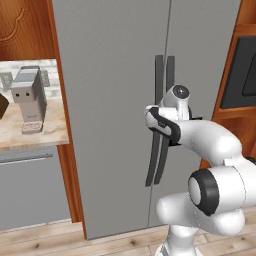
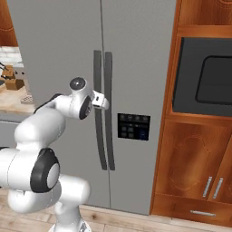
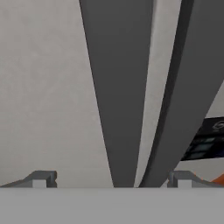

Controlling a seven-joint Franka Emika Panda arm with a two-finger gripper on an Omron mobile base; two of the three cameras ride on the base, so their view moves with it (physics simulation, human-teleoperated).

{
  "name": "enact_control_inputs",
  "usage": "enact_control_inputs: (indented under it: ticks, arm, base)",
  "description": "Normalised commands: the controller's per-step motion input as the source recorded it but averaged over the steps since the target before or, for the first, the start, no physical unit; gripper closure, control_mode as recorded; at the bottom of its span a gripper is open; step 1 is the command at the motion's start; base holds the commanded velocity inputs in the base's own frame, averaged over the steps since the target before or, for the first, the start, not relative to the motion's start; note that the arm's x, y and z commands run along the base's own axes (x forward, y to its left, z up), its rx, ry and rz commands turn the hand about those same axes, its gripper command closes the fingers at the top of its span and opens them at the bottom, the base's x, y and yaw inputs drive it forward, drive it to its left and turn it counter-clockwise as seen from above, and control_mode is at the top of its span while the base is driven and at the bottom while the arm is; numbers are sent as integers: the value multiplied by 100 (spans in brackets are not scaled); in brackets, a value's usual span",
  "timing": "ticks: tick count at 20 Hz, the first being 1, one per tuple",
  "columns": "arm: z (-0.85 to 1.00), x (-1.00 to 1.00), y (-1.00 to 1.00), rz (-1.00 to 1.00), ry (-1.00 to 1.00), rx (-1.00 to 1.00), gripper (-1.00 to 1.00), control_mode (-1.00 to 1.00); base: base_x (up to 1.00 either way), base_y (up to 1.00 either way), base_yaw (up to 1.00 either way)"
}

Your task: Place one of the steaks on the plate and the other in the bowl. Then place the bowl in the fridge.

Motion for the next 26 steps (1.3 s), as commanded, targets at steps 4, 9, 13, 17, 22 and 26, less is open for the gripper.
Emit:
enact_control_inputs:
  ticks: [4,9,13,17,22,26]
  arm:
    - [-18,33,-1,0,-14,0,-100,-100]
    - [-14,33,-5,0,-10,0,-100,-100]
    - [-9,33,-3,0,-7,0,-100,-100]
    - [-10,39,0,0,-5,0,-100,-100]
    - [-23,55,0,1,-7,0,-100,-100]
    - [-43,78,0,14,-4,-2,-100,-100]
  base:
    - [0,0,0]
    - [0,0,0]
    - [0,0,0]
    - [0,0,0]
    - [0,0,0]
    - [0,0,0]
